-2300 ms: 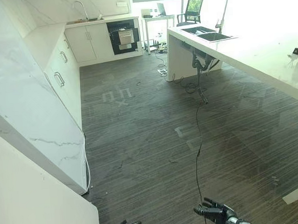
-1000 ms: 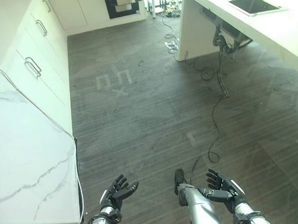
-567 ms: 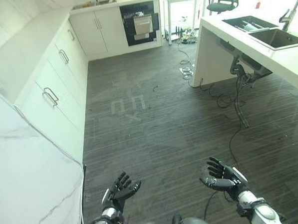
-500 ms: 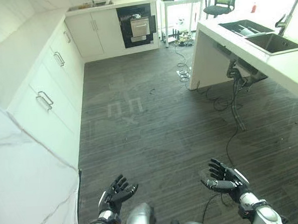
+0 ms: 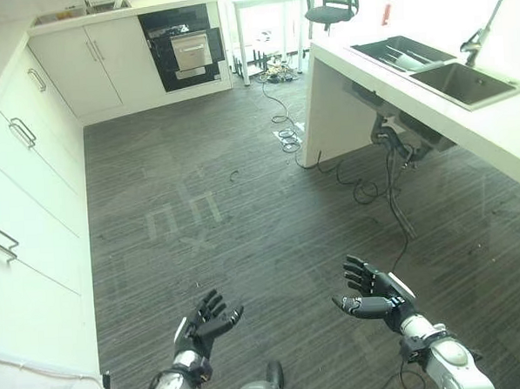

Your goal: Place the dishes in the dishwasher.

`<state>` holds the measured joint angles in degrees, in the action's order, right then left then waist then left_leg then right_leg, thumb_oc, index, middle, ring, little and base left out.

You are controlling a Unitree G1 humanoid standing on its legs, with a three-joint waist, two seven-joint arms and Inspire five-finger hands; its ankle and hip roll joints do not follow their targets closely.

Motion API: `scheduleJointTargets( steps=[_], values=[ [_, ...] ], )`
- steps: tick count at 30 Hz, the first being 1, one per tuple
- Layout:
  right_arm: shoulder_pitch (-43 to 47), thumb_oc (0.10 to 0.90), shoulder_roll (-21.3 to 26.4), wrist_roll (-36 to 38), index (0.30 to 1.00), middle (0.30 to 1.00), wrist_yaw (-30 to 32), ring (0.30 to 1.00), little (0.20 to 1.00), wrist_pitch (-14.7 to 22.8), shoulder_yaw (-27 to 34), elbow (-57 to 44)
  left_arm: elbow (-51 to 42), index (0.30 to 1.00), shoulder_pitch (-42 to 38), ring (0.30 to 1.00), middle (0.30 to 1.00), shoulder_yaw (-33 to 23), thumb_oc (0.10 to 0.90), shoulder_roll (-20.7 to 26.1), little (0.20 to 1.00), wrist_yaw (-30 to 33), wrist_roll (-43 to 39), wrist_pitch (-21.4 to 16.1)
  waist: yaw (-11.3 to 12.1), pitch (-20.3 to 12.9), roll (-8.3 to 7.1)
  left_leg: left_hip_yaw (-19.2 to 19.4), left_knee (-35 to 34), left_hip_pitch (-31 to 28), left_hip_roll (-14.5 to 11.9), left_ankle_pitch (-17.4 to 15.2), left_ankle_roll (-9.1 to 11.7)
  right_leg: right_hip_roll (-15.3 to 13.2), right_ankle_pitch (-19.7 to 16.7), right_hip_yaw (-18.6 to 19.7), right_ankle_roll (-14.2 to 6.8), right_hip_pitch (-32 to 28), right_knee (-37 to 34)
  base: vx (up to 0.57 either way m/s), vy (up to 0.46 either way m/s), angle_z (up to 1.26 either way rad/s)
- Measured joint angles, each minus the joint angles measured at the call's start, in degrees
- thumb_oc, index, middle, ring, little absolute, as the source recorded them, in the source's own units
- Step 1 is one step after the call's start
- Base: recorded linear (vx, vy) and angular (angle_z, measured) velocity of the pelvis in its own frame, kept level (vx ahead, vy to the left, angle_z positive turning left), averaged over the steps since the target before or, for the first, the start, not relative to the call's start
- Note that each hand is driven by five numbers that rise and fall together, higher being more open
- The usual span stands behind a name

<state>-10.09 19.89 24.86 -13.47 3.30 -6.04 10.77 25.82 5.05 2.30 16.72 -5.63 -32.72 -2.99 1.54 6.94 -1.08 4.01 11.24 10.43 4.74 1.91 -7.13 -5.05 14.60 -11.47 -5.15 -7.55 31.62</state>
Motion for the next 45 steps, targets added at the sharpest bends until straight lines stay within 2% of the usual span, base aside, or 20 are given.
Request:
scheduleJointTargets(
  steps=[3, 4, 5, 6, 8, 10, 16, 18, 22, 24, 26, 28, 31, 33, 35, 37, 38, 39, 41, 45],
  values=[
    [3.02, 0.800, -1.76, 0.04, 0.900, 0.900, -0.32, 0.900, 0.900, 0.00, -2.70, -1.97, -4.87, 0.900, 0.15, 0.900, 0.900, 0.47, 0.800, 2.52, 0.900, 1.44, 1.65, 1.08, -0.19, 1.49, 2.97, 1.36, -0.76, -4.58, 0.79, -3.86, -2.06, -3.96, -0.09, -0.60, 0.54, 17.90, 18.80, 0.32, 0.128, -0.16],
    [2.92, 0.800, -1.52, 0.04, 0.900, 0.900, -0.35, 0.900, 0.900, -0.06, -3.21, -1.94, -5.31, 0.900, 0.28, 0.900, 0.900, 1.11, 0.800, 2.49, 0.900, 1.32, 1.67, 1.71, -0.78, 1.67, 4.39, 2.05, -2.33, -6.04, 0.55, -3.81, -0.41, -3.13, -0.01, -2.81, 1.20, 21.14, 13.12, 0.35, -0.115, -0.26],
    [1.63, 0.800, -0.92, 0.03, 0.900, 0.900, -0.28, 0.900, 0.900, -0.54, -3.98, -1.71, -5.78, 0.900, 1.16, 0.900, 0.900, 1.60, 0.800, 2.09, 0.900, 1.17, 1.67, 1.86, -1.28, 1.77, 5.36, 2.13, -3.56, -8.42, -0.25, -6.68, 6.03, -0.02, -1.83, -5.17, 4.00, 21.48, -0.09, 0.26, -0.140, 0.29],
    [-0.34, 0.800, -2.44, 0.25, 0.900, 0.900, -0.55, 0.900, 0.900, 0.00, -4.13, -2.07, -8.15, 0.900, 2.49, 0.900, 0.900, 1.52, 0.800, 4.68, 0.900, 0.19, 1.71, 1.70, -1.20, 2.02, -0.78, 2.04, 11.22, -4.19, 0.64, -12.06, 0.48, -4.00, -4.70, -5.04, 0.17, 23.95, -11.81, 0.24, -0.138, 0.31],
    [-0.54, 0.800, -1.52, 1.09, 0.900, 0.900, -1.62, 0.900, 0.900, -0.69, -4.03, -2.58, -9.79, 0.900, 3.83, 0.900, 0.900, -0.25, 0.800, 5.61, 0.900, 0.26, 2.19, 2.17, 0.61, 2.62, -4.38, 2.20, 15.47, -3.32, 1.50, -17.90, 1.32, -9.34, -8.02, -4.36, -1.27, 32.19, -9.80, 0.29, -0.126, -0.27],
    [-1.30, 0.800, -1.17, 1.22, 0.900, 0.900, -1.28, 0.900, 0.900, -0.69, -1.95, -2.49, -7.03, 0.900, 5.05, 0.900, 0.900, 0.48, 0.800, 4.80, 0.900, 0.59, 2.67, 4.10, -1.30, 4.09, -2.49, 1.18, 14.24, -5.68, 1.45, -19.19, -0.04, -9.13, -11.68, -3.24, -2.29, 37.78, -12.55, 0.40, -0.161, -0.15],
    [-1.07, 0.800, -0.46, 2.45, 0.900, 0.900, -0.98, 0.900, 0.900, -0.39, -0.08, -3.92, -8.83, 0.900, 5.37, 0.900, 0.900, 4.29, 0.800, 4.21, 0.900, 0.33, 4.50, 3.80, -2.70, 4.77, 0.33, 0.35, 6.20, -17.26, 1.07, -20.65, 2.27, -7.17, -11.34, -6.35, 1.60, 32.61, -10.94, 0.39, -0.231, 0.18],
    [-0.81, 0.800, 0.56, 2.48, 0.900, 0.900, -0.56, 0.900, 0.900, 0.02, -0.02, -4.06, -11.01, 0.900, 5.52, 0.900, 0.900, 4.23, 0.800, 4.03, 0.900, 0.32, 4.86, 3.77, -2.89, 3.54, 0.83, 0.73, 4.57, -21.86, -0.67, -22.01, 6.26, -4.59, -18.22, -7.21, 9.85, 26.82, -10.92, 0.49, -0.362, 0.11],
    [-0.90, 0.800, 4.12, 2.45, 0.900, 0.900, -0.06, 0.900, 0.900, 0.00, 0.15, -4.26, -16.46, 0.900, 7.25, 0.900, 0.900, 4.31, 0.800, 3.74, 0.900, 0.36, 4.84, 3.78, -2.92, 1.65, 2.03, 3.17, 6.74, -26.61, -5.00, -18.94, 12.09, -0.62, -5.77, -7.09, 10.65, 24.28, -2.93, 0.46, -0.360, -0.24],
    [-0.56, 0.800, 6.16, 2.55, 0.900, 0.900, 0.37, 0.900, 0.900, 0.22, 0.69, -6.26, -17.90, 0.900, 7.57, 0.900, 0.900, 4.34, 0.800, 3.80, 0.900, 0.44, 4.84, 2.69, -2.65, 0.75, 1.48, 4.28, 12.97, -25.15, -5.44, -10.90, 13.90, 1.24, -5.40, -5.06, 12.77, 20.77, -5.70, 0.25, -0.261, -0.60],
    [0.62, 0.800, 6.18, 3.43, 0.900, 0.900, 0.21, 0.900, 0.900, 0.63, 3.30, -8.40, -18.65, 0.900, 6.18, 0.900, 0.900, 4.27, 0.800, 2.91, 0.900, 1.32, 4.77, 1.46, -2.29, 1.40, 0.03, 1.20, 39.83, -9.81, -4.24, -0.97, 14.89, 3.05, -5.10, -1.44, 14.17, 19.20, -8.38, 0.18, -0.154, -0.79],
    [2.22, 0.800, 4.14, 3.45, 0.900, 0.900, 0.27, 0.900, 0.900, 0.63, 4.37, -8.60, -20.15, 0.900, 5.85, 0.900, 0.900, 4.02, 0.800, 3.26, 0.900, 1.28, 4.78, 0.81, -1.00, 3.09, -2.64, 3.37, 55.81, 5.52, -2.93, -3.15, 12.53, 3.03, -5.82, 1.28, 13.77, 15.35, -10.80, 0.19, -0.046, -0.91],
    [1.08, 0.800, 4.63, 3.45, 0.900, 0.900, 0.18, 0.900, 0.900, 0.74, 2.15, -10.64, -20.60, 0.900, 8.57, 0.900, 0.900, 3.74, 0.800, 3.98, 0.900, 1.26, 3.44, 0.45, -1.26, 4.12, -4.52, 5.45, 28.10, 9.18, -4.10, -3.68, 7.41, 4.39, -2.42, -0.11, 7.94, 5.37, -16.43, 0.24, 0.102, -0.88],
    [0.79, 0.800, 4.96, 3.50, 0.900, 0.900, -0.19, 0.900, 0.900, 1.38, 0.95, -11.52, -21.39, 0.900, 9.80, 0.900, 0.900, 3.44, 0.800, 4.19, 0.900, 1.16, 1.17, 0.39, -1.59, 3.56, -3.21, 7.86, 9.98, 6.28, -3.66, -0.63, 4.99, 6.08, -1.37, -1.78, 9.80, 2.17, -17.43, 0.27, 0.249, -1.11],
    [1.31, 0.800, 4.56, 4.63, 0.900, 0.900, -0.22, 0.900, 0.900, 1.38, 0.34, -11.62, -21.89, 0.900, 9.42, 0.900, 0.900, 2.15, 0.800, 3.59, 0.900, 0.61, -0.85, -0.01, -1.45, 2.70, -0.26, 2.19, 2.06, 6.72, -2.56, -1.49, 5.61, 9.70, -1.20, -1.56, 8.97, 2.42, -17.47, 0.23, 0.201, -0.90],
    [-0.15, 0.800, 4.28, 4.58, 0.900, 0.900, -0.38, 0.900, 0.900, 0.94, -0.51, -11.75, -21.91, 0.900, 9.47, 0.900, 0.900, 1.30, 0.800, 3.26, 0.900, 0.48, -0.84, -0.09, -1.09, 2.75, -0.73, -3.51, 3.29, 8.58, 0.47, -0.22, 3.81, 11.01, -0.40, -1.05, 7.56, 1.53, -16.69, 0.27, 0.260, -0.61],
    [-2.82, 0.800, 7.02, 4.61, 0.900, 0.900, -0.47, 0.900, 0.900, 0.85, -0.09, -13.94, -22.94, 0.900, 11.51, 0.900, 0.900, 1.47, 0.800, 1.79, 0.900, 0.01, -0.81, -0.08, -1.42, 2.70, 4.99, -8.03, 0.79, 4.90, -1.76, 8.74, -5.22, 15.38, 2.72, 1.38, 3.38, 3.23, -6.98, 0.29, 0.309, -0.53],
    [-3.17, 0.800, 6.44, 4.58, 0.900, 0.900, -0.55, 0.900, 0.900, 0.57, -0.02, -14.47, -23.02, 0.900, 11.54, 0.900, 0.900, 0.72, 0.800, 2.13, 0.900, -0.02, -0.76, -0.42, -1.44, 2.64, 3.77, -7.31, 0.14, 4.20, -1.15, 7.53, 1.28, 11.83, 6.95, 3.40, 4.37, 5.51, -1.18, 0.26, 0.290, -0.54],
    [-2.85, 0.800, 8.58, 4.59, 0.900, 0.900, -0.61, 0.900, 0.900, 0.29, 1.76, -16.68, -23.04, 0.900, 7.24, 0.900, 0.900, -0.24, 0.800, 1.54, 0.900, 0.09, -0.62, -1.69, -2.13, 3.23, 2.88, -4.96, -3.97, 3.58, 2.11, 7.46, 0.78, 3.52, 9.00, 4.53, 6.92, 8.29, -3.30, 0.30, 0.304, 0.15],
    [-2.34, 0.800, 6.81, 4.58, 0.900, 0.900, -0.36, 0.900, 0.900, -0.45, 2.50, -18.39, -23.42, 0.900, 1.85, 0.900, 0.900, -0.60, 0.800, 3.89, 0.900, 0.36, -0.39, -3.68, -1.64, 2.91, 0.96, -1.09, 6.99, 3.03, 1.40, -3.29, 1.04, 0.90, 8.43, 0.57, 4.64, 2.03, -7.46, 0.29, 0.271, 0.41]
  ],
)
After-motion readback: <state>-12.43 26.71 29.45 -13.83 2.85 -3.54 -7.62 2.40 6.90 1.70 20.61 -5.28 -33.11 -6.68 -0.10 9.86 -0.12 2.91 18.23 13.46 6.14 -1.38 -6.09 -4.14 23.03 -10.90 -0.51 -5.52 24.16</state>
